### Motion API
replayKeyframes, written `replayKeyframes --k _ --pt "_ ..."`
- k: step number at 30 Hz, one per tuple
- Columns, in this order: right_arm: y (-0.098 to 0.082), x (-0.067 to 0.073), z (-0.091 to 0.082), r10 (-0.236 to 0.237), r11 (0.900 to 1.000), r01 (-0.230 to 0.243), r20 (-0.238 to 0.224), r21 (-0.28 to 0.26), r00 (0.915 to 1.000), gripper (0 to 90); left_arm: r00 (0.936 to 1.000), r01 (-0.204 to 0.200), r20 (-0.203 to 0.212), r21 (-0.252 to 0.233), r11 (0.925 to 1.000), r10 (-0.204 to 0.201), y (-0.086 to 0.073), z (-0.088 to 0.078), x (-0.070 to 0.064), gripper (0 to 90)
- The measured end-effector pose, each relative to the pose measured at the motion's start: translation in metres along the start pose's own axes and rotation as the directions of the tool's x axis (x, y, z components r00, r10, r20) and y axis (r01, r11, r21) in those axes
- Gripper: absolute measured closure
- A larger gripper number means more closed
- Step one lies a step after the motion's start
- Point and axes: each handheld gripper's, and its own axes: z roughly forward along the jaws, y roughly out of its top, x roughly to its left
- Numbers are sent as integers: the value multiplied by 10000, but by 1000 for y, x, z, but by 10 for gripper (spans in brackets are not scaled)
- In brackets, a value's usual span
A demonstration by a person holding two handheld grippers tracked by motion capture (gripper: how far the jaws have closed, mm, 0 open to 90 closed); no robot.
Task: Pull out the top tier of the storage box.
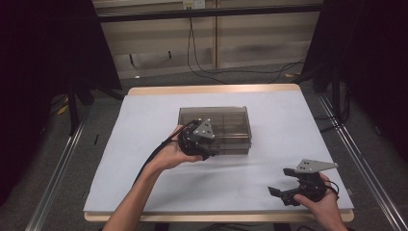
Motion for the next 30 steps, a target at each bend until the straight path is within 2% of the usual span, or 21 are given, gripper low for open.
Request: replayKeyframes --k 1,3,7,8,11,14,16,18,22,30 --pt "0 0 0 0 10000 0 3 -1 10000 90 9999 -78 97 136 9999 76 0 0 0 546" --pt "0 0 0 7 10000 -7 8 0 10000 90 10000 -77 7 142 9999 77 0 2 0 555" --pt "0 0 0 3 10000 -3 9 -2 10000 90 9999 -146 92 323 9994 143 -1 3 2 587" --pt "0 0 0 14 10000 -14 9 2 10000 90 9997 -160 203 398 9991 152 -1 3 3 587" --pt "0 0 0 -1 10000 1 12 0 10000 91 10000 -42 55 195 9998 41 -2 4 4 631" --pt "0 0 0 9 10000 -9 18 3 10000 90 9999 -133 48 482 9987 131 -3 5 3 634" --pt "0 0 0 21 10000 -21 12 3 10000 91 9999 -139 78 421 9990 136 -3 5 3 623" --pt "0 0 0 16 10000 -16 21 0 10000 90 9998 -191 -69 315 9993 193 -4 6 2 623" --pt "0 0 0 12 10000 -12 32 -2 10000 90 9996 -240 -113 353 9991 244 -4 7 1 625" --pt "0 0 0 26 10000 -26 34 -8 10000 90 9988 -476 -117 408 9980 482 -3 5 1 681"
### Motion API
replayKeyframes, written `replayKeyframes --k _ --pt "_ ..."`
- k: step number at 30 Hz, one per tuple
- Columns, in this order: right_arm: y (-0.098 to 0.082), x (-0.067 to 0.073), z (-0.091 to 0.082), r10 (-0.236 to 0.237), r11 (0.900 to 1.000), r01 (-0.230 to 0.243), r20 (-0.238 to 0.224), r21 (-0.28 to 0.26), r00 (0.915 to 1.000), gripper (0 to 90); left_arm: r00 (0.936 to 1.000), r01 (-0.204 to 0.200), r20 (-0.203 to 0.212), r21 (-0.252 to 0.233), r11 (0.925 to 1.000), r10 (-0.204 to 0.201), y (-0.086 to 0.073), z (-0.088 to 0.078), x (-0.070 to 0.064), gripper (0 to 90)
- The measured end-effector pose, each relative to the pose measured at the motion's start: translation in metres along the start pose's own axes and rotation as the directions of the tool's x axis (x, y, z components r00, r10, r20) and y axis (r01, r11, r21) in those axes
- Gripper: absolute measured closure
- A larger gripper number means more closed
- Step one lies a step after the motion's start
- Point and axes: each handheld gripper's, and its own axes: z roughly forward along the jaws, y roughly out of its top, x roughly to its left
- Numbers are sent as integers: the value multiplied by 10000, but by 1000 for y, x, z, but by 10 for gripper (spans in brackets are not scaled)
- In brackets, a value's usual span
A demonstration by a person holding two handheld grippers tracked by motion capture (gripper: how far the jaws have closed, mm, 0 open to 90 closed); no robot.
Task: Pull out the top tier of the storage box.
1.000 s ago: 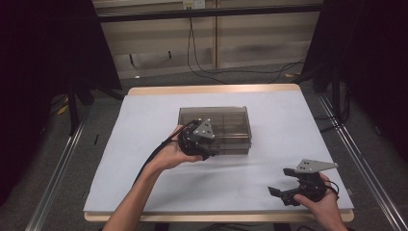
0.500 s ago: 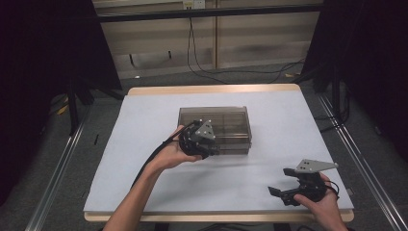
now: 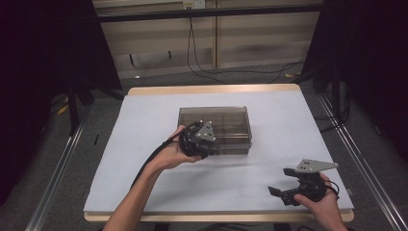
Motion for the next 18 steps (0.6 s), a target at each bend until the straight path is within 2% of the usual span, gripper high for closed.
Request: replayKeyframes --k 6,9,18 --pt "0 0 0 12 10000 -12 -4 13 10000 90 10000 -19 73 -8 10000 19 0 -1 -1 688" --pt "0 0 0 -8 10000 8 -17 23 10000 90 9997 -188 161 131 9997 186 1 -2 -2 692" --pt "0 0 0 -6 10000 6 -12 15 10000 90 9997 -148 196 39 9999 147 0 -2 -4 694"
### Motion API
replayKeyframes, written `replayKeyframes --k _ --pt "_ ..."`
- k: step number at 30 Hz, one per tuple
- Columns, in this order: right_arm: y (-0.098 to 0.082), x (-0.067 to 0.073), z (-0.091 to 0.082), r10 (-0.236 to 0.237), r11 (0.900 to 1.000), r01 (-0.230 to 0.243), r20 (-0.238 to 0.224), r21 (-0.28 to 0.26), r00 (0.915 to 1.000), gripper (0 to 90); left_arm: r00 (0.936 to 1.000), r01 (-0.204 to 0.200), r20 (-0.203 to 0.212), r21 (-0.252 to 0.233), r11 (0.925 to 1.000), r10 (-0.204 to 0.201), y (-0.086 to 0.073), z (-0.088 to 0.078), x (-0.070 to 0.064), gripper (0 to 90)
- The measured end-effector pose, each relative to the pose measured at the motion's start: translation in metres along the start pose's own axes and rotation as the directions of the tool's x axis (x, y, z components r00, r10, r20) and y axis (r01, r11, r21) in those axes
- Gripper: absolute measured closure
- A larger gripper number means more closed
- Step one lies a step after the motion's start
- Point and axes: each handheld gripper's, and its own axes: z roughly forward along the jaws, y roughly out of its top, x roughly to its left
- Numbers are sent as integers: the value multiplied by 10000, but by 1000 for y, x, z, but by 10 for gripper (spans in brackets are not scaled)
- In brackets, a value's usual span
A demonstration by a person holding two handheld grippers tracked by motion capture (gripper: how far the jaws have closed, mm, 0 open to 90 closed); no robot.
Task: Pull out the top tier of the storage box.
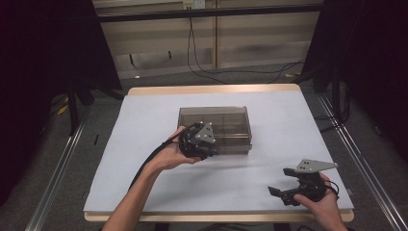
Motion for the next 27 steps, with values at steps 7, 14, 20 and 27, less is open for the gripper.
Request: replayKeyframes --k 7,14,20,27 --pt "0 0 0 10 10000 -10 -4 7 10000 90 9999 -34 144 -8 10000 34 0 -1 -3 702" --pt "0 0 0 -3 10000 3 -3 11 10000 90 9997 -79 236 -25 10000 79 -1 -3 -5 702" --pt "0 0 0 4 10000 -4 -8 17 10000 90 9995 -76 302 -87 9999 79 -1 -4 -10 709" --pt "0 0 0 6 10000 -6 -20 22 10000 90 9986 -122 518 -103 9999 127 -1 -5 -12 717"
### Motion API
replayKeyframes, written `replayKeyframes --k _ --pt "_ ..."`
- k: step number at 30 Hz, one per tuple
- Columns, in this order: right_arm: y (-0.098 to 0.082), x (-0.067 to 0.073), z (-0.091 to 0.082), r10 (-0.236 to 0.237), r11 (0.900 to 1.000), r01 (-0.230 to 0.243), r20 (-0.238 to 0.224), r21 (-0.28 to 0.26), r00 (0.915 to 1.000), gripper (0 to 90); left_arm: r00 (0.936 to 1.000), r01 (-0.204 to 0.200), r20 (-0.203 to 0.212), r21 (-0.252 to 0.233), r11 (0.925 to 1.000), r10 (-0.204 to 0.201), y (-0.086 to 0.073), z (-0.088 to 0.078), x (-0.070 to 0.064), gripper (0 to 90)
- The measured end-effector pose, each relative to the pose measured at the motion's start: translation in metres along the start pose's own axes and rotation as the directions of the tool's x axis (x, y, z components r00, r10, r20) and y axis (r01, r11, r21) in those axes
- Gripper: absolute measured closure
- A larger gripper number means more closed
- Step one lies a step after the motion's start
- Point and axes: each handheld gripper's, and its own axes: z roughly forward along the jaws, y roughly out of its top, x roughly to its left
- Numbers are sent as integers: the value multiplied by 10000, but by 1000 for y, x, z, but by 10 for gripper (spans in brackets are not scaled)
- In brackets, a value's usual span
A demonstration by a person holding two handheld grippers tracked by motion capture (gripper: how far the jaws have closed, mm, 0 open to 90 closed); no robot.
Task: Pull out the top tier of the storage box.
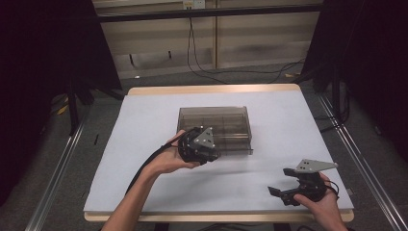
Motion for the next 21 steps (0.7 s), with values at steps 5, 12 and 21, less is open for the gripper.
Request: replayKeyframes --k 5,12,21 --pt "0 0 0 2 10000 -2 -4 5 10000 90 9999 -95 -70 77 9999 95 0 0 -3 718" --pt "0 0 0 3 10000 -3 -8 9 10000 90 9998 -212 -44 248 9995 213 -1 -2 -7 721" --pt "0 0 0 1 10000 -1 -29 30 10000 90 9995 -296 -117 218 9993 299 0 -1 -10 724"
